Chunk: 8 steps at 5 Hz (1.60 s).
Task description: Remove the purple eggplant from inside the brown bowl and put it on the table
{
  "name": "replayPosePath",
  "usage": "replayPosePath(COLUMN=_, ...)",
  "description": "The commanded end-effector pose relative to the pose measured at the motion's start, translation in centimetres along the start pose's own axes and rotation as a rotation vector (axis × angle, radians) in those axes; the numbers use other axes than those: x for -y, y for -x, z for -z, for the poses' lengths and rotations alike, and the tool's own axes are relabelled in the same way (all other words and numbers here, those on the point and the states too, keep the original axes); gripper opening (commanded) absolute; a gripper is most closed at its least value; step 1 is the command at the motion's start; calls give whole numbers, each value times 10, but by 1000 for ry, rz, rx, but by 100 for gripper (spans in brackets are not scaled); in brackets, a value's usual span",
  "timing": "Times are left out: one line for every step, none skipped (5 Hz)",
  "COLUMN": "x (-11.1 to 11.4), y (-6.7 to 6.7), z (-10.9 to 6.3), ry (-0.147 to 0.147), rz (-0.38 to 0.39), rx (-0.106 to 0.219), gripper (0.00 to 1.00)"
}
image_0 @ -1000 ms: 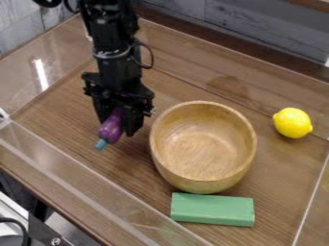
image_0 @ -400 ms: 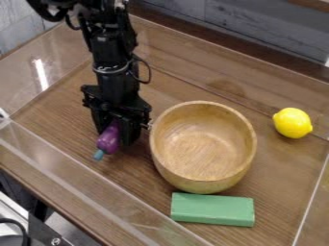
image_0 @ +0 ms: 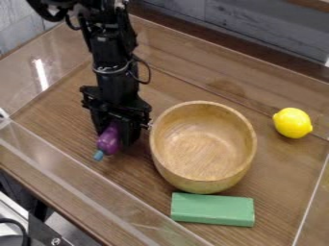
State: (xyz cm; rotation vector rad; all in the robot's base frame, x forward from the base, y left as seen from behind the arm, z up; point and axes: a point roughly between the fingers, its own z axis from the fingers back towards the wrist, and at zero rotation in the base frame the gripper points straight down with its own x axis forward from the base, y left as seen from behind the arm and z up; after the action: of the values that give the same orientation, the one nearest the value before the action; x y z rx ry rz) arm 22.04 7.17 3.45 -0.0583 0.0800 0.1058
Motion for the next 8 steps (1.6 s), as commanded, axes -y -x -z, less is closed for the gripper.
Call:
replayPosePath(x=-3, y=-5, z=-9, ry=-5, rz=-16, rx=31, gripper=0)
replayPosePath(x=-2, y=-5, z=-10, ry=-2, rz=-24, rx=28, gripper=0)
replayPosePath(x=-5, y=-4, z=-12, ry=-5, rz=-34, rx=22, gripper=100)
replayPosePath(x=-5, y=-4, z=-20, ry=-3, rz=-41, rx=26, gripper=100)
replayPosePath(x=-5, y=-7, z=-27, ry=1, rz=-48, rx=39, gripper=100)
replayPosePath(x=-5, y=-11, z=-30, ry=4, rz=-56, rx=49, gripper=100)
replayPosePath(x=-5, y=-14, z=-33, ry=8, rz=-62, rx=57, gripper=100)
replayPosePath(x=-5, y=-17, z=-35, ry=13, rz=-69, rx=65, gripper=100)
